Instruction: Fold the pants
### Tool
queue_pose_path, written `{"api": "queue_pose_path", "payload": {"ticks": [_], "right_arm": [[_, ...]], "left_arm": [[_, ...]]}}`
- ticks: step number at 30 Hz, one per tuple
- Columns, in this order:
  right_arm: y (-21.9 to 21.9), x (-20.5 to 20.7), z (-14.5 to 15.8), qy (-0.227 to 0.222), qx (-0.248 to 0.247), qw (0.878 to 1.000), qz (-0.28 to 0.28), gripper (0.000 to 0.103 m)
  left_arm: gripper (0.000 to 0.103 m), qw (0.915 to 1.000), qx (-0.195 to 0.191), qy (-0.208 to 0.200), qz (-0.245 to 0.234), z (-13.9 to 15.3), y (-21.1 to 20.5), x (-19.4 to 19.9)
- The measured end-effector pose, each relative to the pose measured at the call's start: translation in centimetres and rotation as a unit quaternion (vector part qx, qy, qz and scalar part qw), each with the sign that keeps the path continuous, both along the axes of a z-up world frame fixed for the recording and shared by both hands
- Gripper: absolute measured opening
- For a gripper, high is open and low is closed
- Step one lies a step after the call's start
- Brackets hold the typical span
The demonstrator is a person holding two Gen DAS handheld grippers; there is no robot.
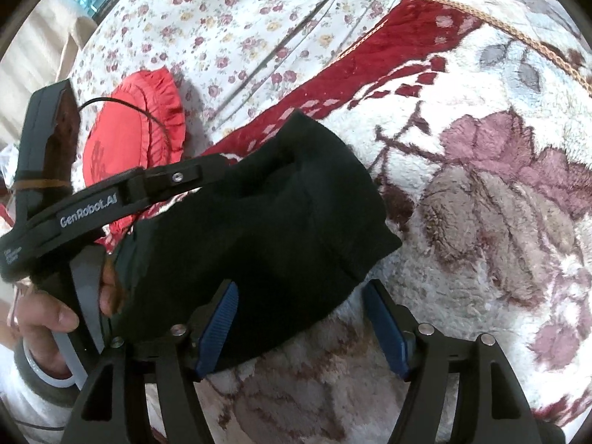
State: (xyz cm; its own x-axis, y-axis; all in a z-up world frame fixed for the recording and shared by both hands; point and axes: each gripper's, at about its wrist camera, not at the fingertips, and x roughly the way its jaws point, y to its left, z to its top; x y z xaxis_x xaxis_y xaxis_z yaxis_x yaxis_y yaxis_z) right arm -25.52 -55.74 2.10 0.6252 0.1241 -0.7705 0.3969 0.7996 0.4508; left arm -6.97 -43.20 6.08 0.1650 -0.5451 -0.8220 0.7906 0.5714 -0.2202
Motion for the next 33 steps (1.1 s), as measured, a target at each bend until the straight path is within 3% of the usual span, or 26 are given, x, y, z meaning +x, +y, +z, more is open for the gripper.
{"api": "queue_pose_path", "payload": {"ticks": [14,15,17,19,21,24,27,31,33], "right_arm": [[-0.7,0.7,-0.6,-0.029,0.004,0.999,-0.033,0.068],[-0.7,0.7,-0.6,-0.034,0.003,0.999,-0.036,0.066],[-0.9,1.0,-0.7,-0.040,-0.001,0.998,-0.037,0.041],[-1.5,0.8,-0.6,-0.058,0.009,0.997,-0.048,0.026],[-1.6,0.7,0.0,-0.087,0.024,0.995,-0.040,0.019],[-0.5,1.0,1.9,-0.092,-0.013,0.996,-0.017,0.018],[0.8,1.4,4.5,-0.124,-0.017,0.992,0.010,0.018],[5.0,2.7,8.0,-0.159,-0.046,0.983,0.080,0.018],[8.0,3.6,9.0,-0.167,-0.060,0.976,0.128,0.018]], "left_arm": [[0.079,0.9959,-0.003,0.027,-0.086,-2.8,-5.1,0.1],[0.070,0.9950,-0.012,0.037,-0.092,-2.8,-5.3,0.2],[0.050,0.9930,-0.019,0.044,-0.108,-2.9,-5.6,0.0],[0.027,0.9915,-0.027,0.038,-0.122,-2.9,-5.9,-0.3],[0.023,0.9903,-0.042,0.055,-0.120,-2.7,-5.7,-0.1],[0.017,0.9901,-0.060,0.064,-0.110,-1.5,-4.5,0.2],[0.017,0.9912,-0.082,0.044,-0.094,1.8,-1.8,0.6],[0.017,0.9929,-0.110,0.012,-0.043,6.6,4.7,1.5],[0.017,0.9936,-0.112,0.005,-0.013,7.7,8.5,2.2]]}}
